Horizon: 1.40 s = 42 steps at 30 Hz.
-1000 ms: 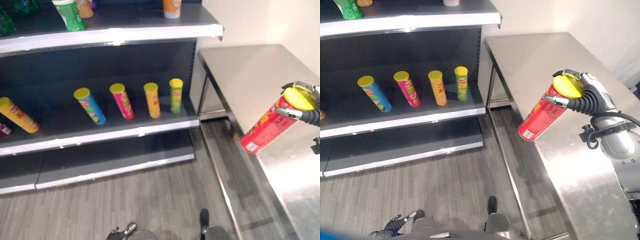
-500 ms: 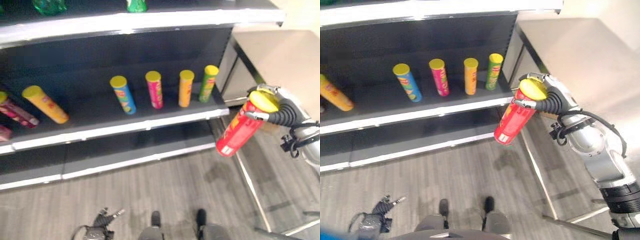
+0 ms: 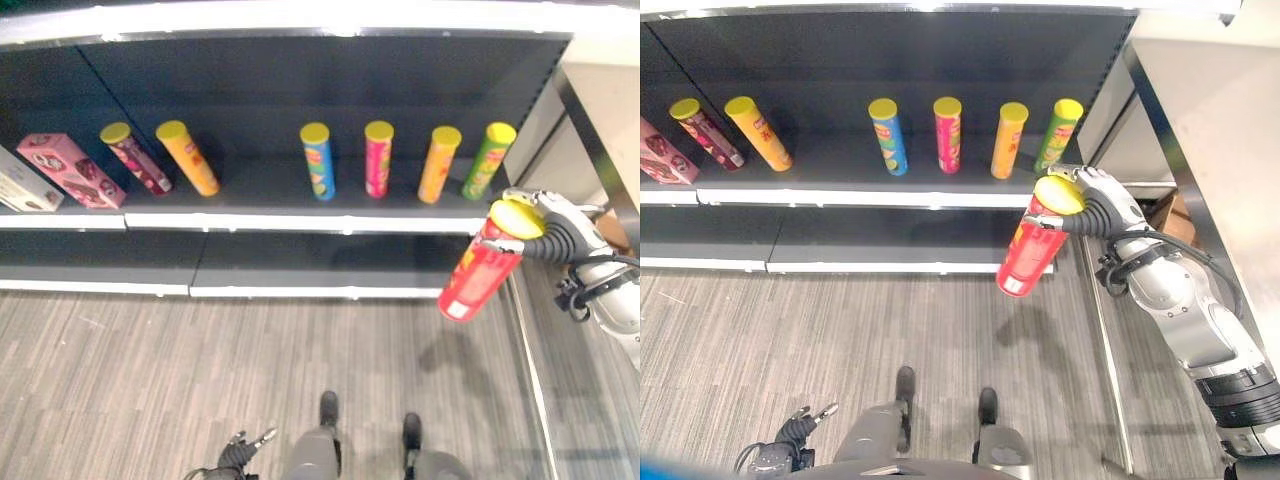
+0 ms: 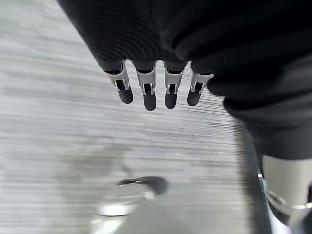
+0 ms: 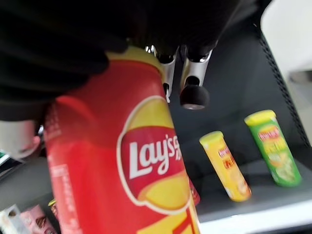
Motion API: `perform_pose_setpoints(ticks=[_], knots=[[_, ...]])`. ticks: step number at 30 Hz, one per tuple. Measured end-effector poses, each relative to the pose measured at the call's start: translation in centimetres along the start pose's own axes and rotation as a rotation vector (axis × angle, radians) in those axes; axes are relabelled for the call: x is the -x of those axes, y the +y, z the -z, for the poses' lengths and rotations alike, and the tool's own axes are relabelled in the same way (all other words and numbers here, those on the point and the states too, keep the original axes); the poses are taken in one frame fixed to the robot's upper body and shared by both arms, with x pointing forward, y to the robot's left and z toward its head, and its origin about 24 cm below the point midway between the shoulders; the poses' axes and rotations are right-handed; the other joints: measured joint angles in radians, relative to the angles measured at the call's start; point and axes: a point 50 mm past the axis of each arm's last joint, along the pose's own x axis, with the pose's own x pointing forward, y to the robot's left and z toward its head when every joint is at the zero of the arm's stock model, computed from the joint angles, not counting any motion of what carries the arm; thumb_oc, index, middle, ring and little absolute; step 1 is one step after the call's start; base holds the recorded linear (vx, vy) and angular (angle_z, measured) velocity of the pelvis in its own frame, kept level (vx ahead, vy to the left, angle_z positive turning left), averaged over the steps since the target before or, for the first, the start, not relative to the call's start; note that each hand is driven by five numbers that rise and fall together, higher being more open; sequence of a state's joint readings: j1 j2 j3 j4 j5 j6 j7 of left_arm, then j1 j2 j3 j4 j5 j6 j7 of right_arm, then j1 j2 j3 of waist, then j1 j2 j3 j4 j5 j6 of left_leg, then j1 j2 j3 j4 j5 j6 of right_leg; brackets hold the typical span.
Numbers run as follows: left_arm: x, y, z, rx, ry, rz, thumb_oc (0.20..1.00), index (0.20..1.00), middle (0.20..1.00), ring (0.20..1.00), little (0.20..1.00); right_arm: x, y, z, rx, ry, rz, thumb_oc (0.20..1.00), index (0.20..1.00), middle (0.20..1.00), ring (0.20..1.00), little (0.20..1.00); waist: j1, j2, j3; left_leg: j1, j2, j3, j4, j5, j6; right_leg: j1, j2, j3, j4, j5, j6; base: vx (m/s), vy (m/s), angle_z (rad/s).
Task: Put the goods on the table back onto the shelves and tidy them up.
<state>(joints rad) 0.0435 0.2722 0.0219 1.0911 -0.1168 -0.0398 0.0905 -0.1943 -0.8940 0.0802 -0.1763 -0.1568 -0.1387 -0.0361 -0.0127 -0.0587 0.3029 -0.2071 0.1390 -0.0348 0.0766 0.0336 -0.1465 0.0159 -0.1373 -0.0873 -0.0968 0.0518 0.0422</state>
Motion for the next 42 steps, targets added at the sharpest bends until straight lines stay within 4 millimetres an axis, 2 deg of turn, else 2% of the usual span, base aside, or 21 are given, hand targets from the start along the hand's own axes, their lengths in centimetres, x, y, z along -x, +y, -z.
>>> perform_pose_setpoints(ticks=[1,2,4,5,6,7,9,11,14,16,17,18,19,21,25,28,30,31,33,37,42], knots=[[-0.1,0.2,-0.3,-0.002,-0.003,-0.012,1.0,1.0,1.0,1.0,1.0,0.0,0.2,0.2,-0.013,0.011,0.003,0.2,0.2,0.2,0.2,0.2,-0.012,-0.012,0.007,-0.01,0.069,-0.012,-0.021,-0.002,-0.01,0.0,-0.007,0.002,0.0,-0.017,0.018,0.52,0.54,0.32],[-0.1,0.2,-0.4,-0.003,-0.007,-0.014,1.0,1.0,1.0,1.0,1.0,0.1,0.3,0.5,-0.013,0.026,0.003,0.2,0.2,0.2,0.2,0.2,-0.014,0.006,0.0,-0.001,0.132,-0.014,-0.066,-0.007,-0.017,0.006,-0.014,0.009,0.0,-0.025,0.031,0.45,0.467,0.18],[-0.1,-0.1,-0.6,-0.01,-0.012,-0.007,1.0,1.0,1.0,1.0,1.0,0.8,0.1,1.5,-0.008,0.077,0.012,0.2,0.2,0.2,0.2,0.2,-0.013,0.029,-0.013,0.048,0.159,0.009,-0.135,-0.018,-0.028,0.032,-0.042,0.012,-0.004,-0.035,0.081,0.27,0.322,0.06],[0.2,-0.4,0.1,-0.004,-0.01,0.002,1.0,1.0,1.0,1.0,1.0,1.0,-0.3,1.7,0.005,0.087,0.016,0.2,0.2,0.2,0.2,0.2,-0.014,0.069,-0.035,0.077,0.155,0.007,-0.144,-0.024,-0.03,0.042,-0.047,0.014,-0.001,-0.037,0.126,0.28,0.402,-0.12],[0.2,0.0,0.1,-0.01,-0.014,-0.008,1.0,1.0,1.0,1.0,1.0,1.3,-0.1,1.8,-0.018,0.103,0.035,0.2,0.2,0.2,0.2,0.2,-0.009,0.056,-0.038,0.083,0.131,-0.003,-0.142,0.074,-0.078,0.049,-0.077,0.028,-0.001,-0.032,0.153,0.18,0.264,-0.12],[0.0,1.5,-0.5,-0.063,-0.027,-0.038,1.0,1.0,1.0,1.0,1.0,1.9,1.2,1.9,-0.072,0.129,0.039,0.2,0.2,0.2,0.2,0.2,-0.009,-0.007,-0.045,0.067,0.041,0.025,-0.086,0.047,-0.041,0.056,-0.164,0.03,0.004,-0.027,0.133,0.32,0.534,0.13],[-0.2,2.1,-1.7,-0.097,-0.061,-0.049,1.0,1.0,1.0,1.0,1.0,2.3,2.3,1.6,-0.118,0.135,0.021,0.2,0.2,0.2,0.2,0.2,-0.018,-0.011,-0.049,0.036,-0.017,0.029,0.005,0.007,-0.006,0.036,-0.215,0.025,0.062,0.04,0.096,0.19,0.412,0.14],[-0.2,2.4,-1.9,-0.157,-0.074,-0.048,1.0,1.0,1.0,1.0,1.0,1.6,3.0,0.8,-0.131,0.099,0.004,0.2,0.2,0.2,0.2,0.2,-0.003,0.009,-0.056,0.025,-0.022,0.075,0.061,-0.037,0.036,-0.017,-0.235,0.072,0.107,0.132,0.096,0.08,0.237,-0.43],[-0.3,3.4,-3.0,-0.178,-0.106,-0.073,1.0,1.0,1.0,1.0,1.0,0.4,2.5,-0.2,-0.109,0.036,0.019,0.2,0.2,0.2,0.2,0.2,-0.012,0.002,-0.077,0.041,-0.097,0.131,0.026,-0.047,0.097,-0.068,-0.28,0.056,0.128,0.246,0.073,0.14,0.394,-0.34],[-0.3,3.5,-3.4,-0.177,-0.12,-0.076,1.0,1.0,1.0,1.0,1.0,0.1,2.3,-0.2,-0.09,0.034,0.029,0.2,0.2,0.2,0.2,0.2,-0.011,0.007,-0.08,0.079,-0.122,0.147,-0.036,-0.028,0.136,-0.104,-0.306,0.061,0.158,0.335,0.088,0.08,0.174,-0.12],[-0.3,3.5,-3.5,-0.177,-0.123,-0.078,1.0,1.0,1.0,1.0,1.0,0.2,2.4,-0.2,-0.091,0.036,0.026,0.2,0.2,0.2,0.2,0.2,-0.012,0.009,-0.08,0.092,-0.129,0.144,-0.059,-0.018,0.152,-0.116,-0.306,0.061,0.181,0.326,0.103,0.1,0.112,-0.04],[-0.4,3.3,-4.0,-0.179,-0.135,-0.073,1.0,1.0,1.0,1.0,1.0,0.3,2.5,0.0,-0.09,0.044,0.02,0.2,0.2,0.2,0.2,0.2,-0.018,0.018,-0.077,0.102,-0.126,0.12,-0.086,-0.014,0.169,-0.129,-0.269,0.078,0.222,0.227,0.143,0.11,0.078,0.21],[-0.4,3.0,-4.2,-0.183,-0.142,-0.065,1.0,1.0,1.0,1.0,1.0,0.5,2.7,0.1,-0.089,0.053,0.013,0.2,0.2,0.2,0.2,0.2,-0.019,0.037,-0.076,0.116,-0.112,0.102,-0.127,0.009,0.179,-0.132,-0.206,0.111,0.245,0.114,0.125,0.11,0.048,0.26],[-0.4,2.5,-4.2,-0.188,-0.147,-0.048,1.0,1.0,1.0,1.0,1.0,0.5,2.7,0.1,-0.091,0.055,0.013,0.2,0.2,0.2,0.2,0.2,-0.015,0.047,-0.073,0.137,-0.112,0.085,-0.169,0.037,0.181,-0.116,-0.112,0.133,0.148,0.045,0.14,0.08,0.005,0.24],[-0.4,0.9,-3.9,-0.165,-0.14,-0.013,1.0,1.0,1.0,1.0,1.0,-0.9,2.2,-1.0,-0.084,-0.004,0.034,0.2,0.2,0.2,0.2,0.2,-0.022,0.081,-0.049,0.137,-0.1,0.07,-0.17,0.033,0.18,-0.184,0.009,0.168,-0.008,0.057,0.133,0.06,-0.049,0.23],[-0.3,0.8,-3.3,-0.159,-0.123,-0.011,1.0,1.0,1.0,1.0,1.0,-1.2,3.1,-1.0,-0.093,-0.006,0.014,0.2,0.2,0.2,0.2,0.2,-0.042,0.057,-0.048,0.143,-0.13,-0.006,-0.176,0.023,0.153,-0.213,0.03,0.217,-0.007,0.069,0.126,0.11,-0.148,0.78],[-0.3,0.3,-3.4,-0.153,-0.128,0.002,1.0,1.0,1.0,1.0,1.0,-0.9,3.6,-0.2,-0.085,0.032,-0.006,0.2,0.2,0.2,0.2,0.2,-0.051,0.079,-0.043,0.121,-0.101,-0.072,-0.176,0.013,0.138,-0.197,0.077,0.25,-0.002,0.095,0.113,0.12,-0.23,1.05],[-0.2,-0.4,-3.7,-0.149,-0.144,0.019,1.0,1.0,1.0,1.0,1.0,-0.8,3.1,0.1,-0.023,0.045,-0.02,0.2,0.2,0.2,0.2,0.2,-0.05,0.094,-0.024,0.109,-0.077,-0.115,-0.175,0.0,0.115,-0.19,0.108,0.215,-0.002,0.1,0.082,0.14,-0.276,1.19],[0.0,-1.4,-2.5,-0.131,-0.11,0.043,1.0,1.0,1.0,1.0,1.0,-1.1,2.4,0.1,0.025,0.041,-0.017,0.2,0.2,0.2,0.2,0.2,-0.035,0.105,-0.024,0.112,-0.055,-0.096,-0.17,0.001,0.105,-0.183,0.118,0.158,-0.006,0.117,0.033,0.1,-0.203,0.81],[0.3,-3.2,-1.3,-0.122,-0.075,0.089,1.0,1.0,1.0,1.0,1.0,-1.8,0.9,-0.1,0.097,0.021,0.029,0.2,0.2,0.2,0.2,0.2,-0.044,0.14,-0.002,0.108,-0.038,-0.083,-0.173,-0.014,0.083,-0.171,0.126,0.068,-0.002,0.107,0.015,0.09,-0.131,0.53],[0.3,-3.6,-2.3,-0.119,-0.112,0.094,1.0,1.0,1.0,1.0,1.0,-2.1,0.9,0.2,0.128,0.034,0.051,0.2,0.2,0.2,0.2,0.2,-0.04,0.163,0.007,0.092,-0.039,-0.083,-0.175,-0.006,0.073,-0.161,0.106,0.019,-0.007,0.1,0.01,0.06,-0.053,0.38]])
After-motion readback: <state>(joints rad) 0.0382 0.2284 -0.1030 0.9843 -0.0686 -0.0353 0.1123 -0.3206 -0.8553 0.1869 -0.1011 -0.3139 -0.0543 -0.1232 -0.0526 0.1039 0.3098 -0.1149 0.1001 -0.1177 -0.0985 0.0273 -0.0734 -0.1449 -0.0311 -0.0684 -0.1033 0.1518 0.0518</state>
